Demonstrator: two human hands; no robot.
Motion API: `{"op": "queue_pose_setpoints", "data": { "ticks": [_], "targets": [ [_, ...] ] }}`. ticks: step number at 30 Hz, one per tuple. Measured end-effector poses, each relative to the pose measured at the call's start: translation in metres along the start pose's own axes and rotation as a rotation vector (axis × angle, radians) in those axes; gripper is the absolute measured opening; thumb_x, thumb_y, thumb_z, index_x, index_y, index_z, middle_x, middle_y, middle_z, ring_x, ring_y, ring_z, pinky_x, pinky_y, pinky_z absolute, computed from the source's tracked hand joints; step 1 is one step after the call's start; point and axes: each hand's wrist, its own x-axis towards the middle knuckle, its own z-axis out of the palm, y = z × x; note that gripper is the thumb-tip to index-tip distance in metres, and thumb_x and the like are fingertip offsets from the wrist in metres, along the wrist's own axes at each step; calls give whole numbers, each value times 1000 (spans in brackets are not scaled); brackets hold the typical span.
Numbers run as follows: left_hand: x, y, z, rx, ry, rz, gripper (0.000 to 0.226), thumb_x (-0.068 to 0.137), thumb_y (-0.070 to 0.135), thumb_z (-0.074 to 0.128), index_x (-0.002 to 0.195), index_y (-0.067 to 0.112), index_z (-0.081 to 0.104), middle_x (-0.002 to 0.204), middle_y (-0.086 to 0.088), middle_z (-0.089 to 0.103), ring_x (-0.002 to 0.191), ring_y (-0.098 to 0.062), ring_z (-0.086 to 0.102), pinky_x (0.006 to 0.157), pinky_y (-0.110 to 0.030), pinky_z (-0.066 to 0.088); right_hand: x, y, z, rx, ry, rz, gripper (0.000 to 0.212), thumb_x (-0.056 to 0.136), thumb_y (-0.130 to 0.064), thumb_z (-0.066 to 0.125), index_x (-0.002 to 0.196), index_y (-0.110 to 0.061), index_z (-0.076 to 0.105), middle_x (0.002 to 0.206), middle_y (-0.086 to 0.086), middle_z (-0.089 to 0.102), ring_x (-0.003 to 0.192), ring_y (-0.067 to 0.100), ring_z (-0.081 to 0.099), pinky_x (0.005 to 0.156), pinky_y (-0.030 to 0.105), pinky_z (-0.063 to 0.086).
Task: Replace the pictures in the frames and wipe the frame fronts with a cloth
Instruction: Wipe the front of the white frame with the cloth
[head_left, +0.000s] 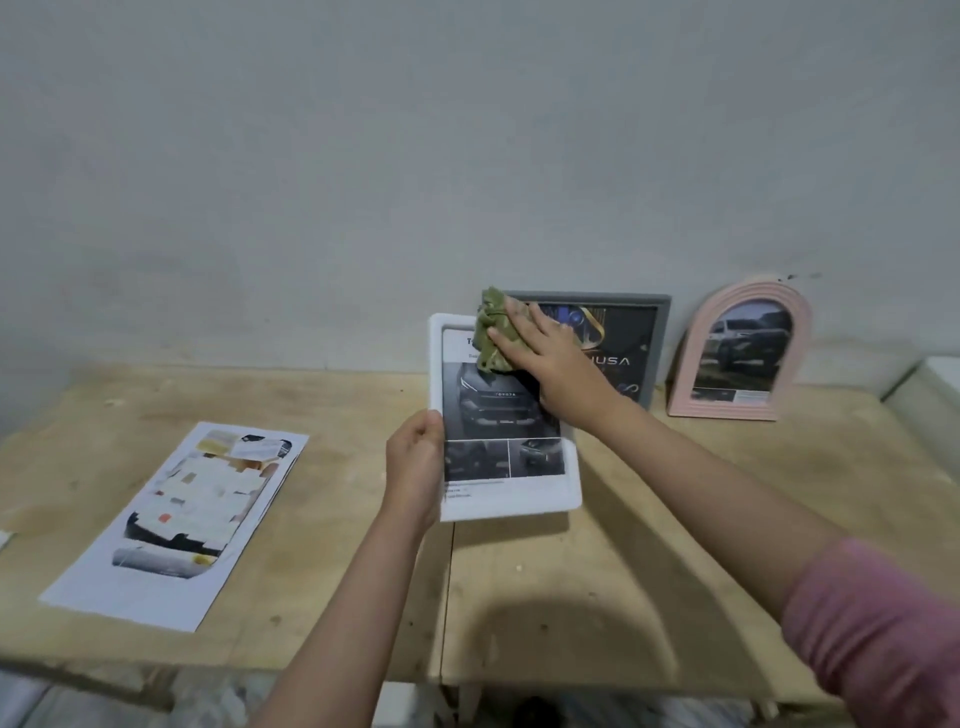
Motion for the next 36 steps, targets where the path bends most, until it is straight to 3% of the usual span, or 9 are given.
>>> {"op": "queue_pose_setpoints", "data": {
  "ticks": [7, 14, 17, 19, 22, 25, 29, 32, 36],
  "targets": [
    [-14, 3, 1, -51, 126, 15, 33, 92, 2, 39, 60, 12, 39, 63, -4, 36, 62, -14, 35, 59, -27, 31, -65, -12, 23, 222, -44, 328, 98, 69, 24, 44, 150, -26, 20, 159, -3, -8, 139, 31, 29, 81, 26, 40],
    [-5, -8, -1, -104, 267, -29, 26, 87, 8, 42, 62, 16, 41, 66, -3, 36, 68, -18, 34, 68, -33, 34, -122, -47, 33, 168, -268, 334, 76, 78, 9, 48, 146, -21, 33, 158, 12, 7, 116, 37, 51, 86, 39, 49],
    [-5, -11, -1, 47, 252, 44, 27, 90, 10, 43, 64, 13, 41, 64, -1, 35, 65, -15, 33, 65, -29, 29, -126, -49, 11, 166, -407, 307, 58, 77, -13, 48, 135, -24, 50, 137, 15, 47, 108, 34, 55, 82, 34, 49],
    [-7, -13, 2, 117, 240, 82, 30, 92, 11, 42, 62, 11, 42, 63, -1, 37, 63, -15, 33, 65, -28, 29, -113, -48, -12, 295, -258, 426, 54, 71, -17, 41, 119, -22, 64, 108, 13, 63, 97, 33, 60, 74, 29, 45],
    [-14, -10, 8, 160, 210, 102, 32, 95, 12, 41, 65, 4, 46, 64, -5, 41, 62, -16, 37, 61, -28, 31, -79, -43, -42, 434, 134, 557, 55, 79, 5, 43, 128, -15, 58, 126, 13, 59, 115, 27, 55, 97, 28, 43],
    [-24, -4, 19, 176, 124, 129, 34, 97, 10, 40, 63, 7, 44, 64, -4, 43, 61, -14, 39, 58, -27, 32, -41, -34, -45, 419, 221, 489, 69, 78, 14, 43, 142, -14, 40, 153, 10, 28, 140, 26, 27, 112, 33, 26],
    [-24, -4, 34, 96, 112, 110, 30, 96, 10, 41, 67, 5, 44, 68, -8, 36, 66, -18, 33, 65, -29, 28, -21, -37, -20, 287, 6, 343, 89, 69, 21, 41, 148, -17, 26, 158, 10, 3, 144, 39, 4, 112, 54, 26],
    [-11, 0, 39, -13, 168, 67, 29, 94, 10, 43, 67, 4, 47, 71, -9, 40, 68, -19, 37, 66, -32, 33, -46, -53, 4, 248, -92, 132, 87, 68, 18, 44, 146, -19, 32, 156, 4, 4, 144, 40, 7, 113, 57, 18],
    [-2, 4, 31, -2, 233, 66, 27, 92, 6, 41, 65, 11, 44, 70, -7, 34, 70, -18, 32, 64, -30, 29, -105, -49, 11, 370, -219, -102, 61, 71, 2, 43, 127, -16, 59, 146, 7, 39, 133, 34, 39, 105, 46, 41]
  ]
}}
